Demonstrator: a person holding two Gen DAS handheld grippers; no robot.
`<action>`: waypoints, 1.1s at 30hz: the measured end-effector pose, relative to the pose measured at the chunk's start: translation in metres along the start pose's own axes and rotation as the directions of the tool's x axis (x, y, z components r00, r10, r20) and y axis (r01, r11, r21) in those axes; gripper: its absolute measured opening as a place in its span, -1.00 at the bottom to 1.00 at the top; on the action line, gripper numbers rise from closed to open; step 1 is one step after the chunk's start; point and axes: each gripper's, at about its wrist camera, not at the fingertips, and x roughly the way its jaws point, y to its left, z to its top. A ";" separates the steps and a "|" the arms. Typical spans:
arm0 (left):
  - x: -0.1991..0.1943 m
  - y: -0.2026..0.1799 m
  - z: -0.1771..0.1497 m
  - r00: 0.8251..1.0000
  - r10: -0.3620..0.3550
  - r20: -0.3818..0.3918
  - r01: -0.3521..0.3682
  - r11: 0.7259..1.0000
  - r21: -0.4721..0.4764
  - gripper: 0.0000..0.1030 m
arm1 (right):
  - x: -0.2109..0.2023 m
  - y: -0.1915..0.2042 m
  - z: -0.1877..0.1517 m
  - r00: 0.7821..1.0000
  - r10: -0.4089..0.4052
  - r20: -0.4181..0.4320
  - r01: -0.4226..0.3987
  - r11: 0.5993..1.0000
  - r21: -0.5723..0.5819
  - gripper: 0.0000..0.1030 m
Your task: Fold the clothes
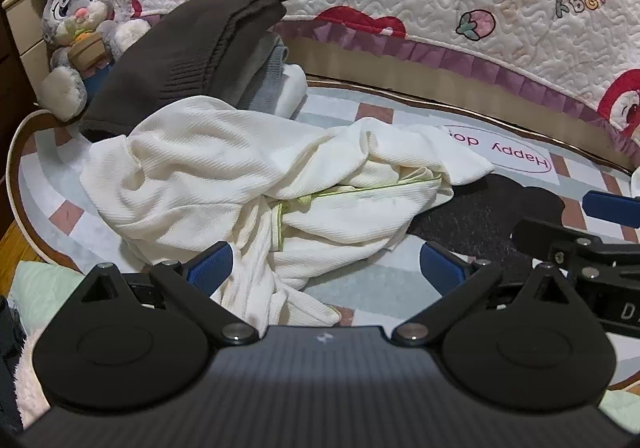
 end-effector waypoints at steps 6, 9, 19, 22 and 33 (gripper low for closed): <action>-0.001 -0.003 0.001 1.000 0.008 0.014 -0.008 1.000 -0.001 0.97 | 0.003 0.001 0.000 1.000 0.014 -0.007 -0.014 1.000 0.017 0.70; 0.000 0.000 0.001 1.000 -0.012 0.009 0.013 1.000 -0.011 0.97 | 0.004 0.002 0.000 1.000 0.021 -0.011 -0.020 0.999 0.026 0.70; -0.007 0.010 0.003 0.998 -0.040 0.052 0.041 0.999 -0.025 0.96 | 0.001 0.001 -0.001 0.999 0.032 -0.002 -0.032 0.998 0.045 0.70; -0.006 0.009 0.002 0.998 -0.037 0.050 0.038 0.999 -0.021 0.96 | 0.002 0.001 0.000 1.000 0.030 -0.005 -0.029 0.998 0.050 0.70; 0.002 0.008 -0.001 0.998 -0.048 0.027 0.049 0.999 -0.012 0.96 | 0.005 -0.005 -0.002 0.999 0.009 -0.035 -0.005 0.996 0.091 0.70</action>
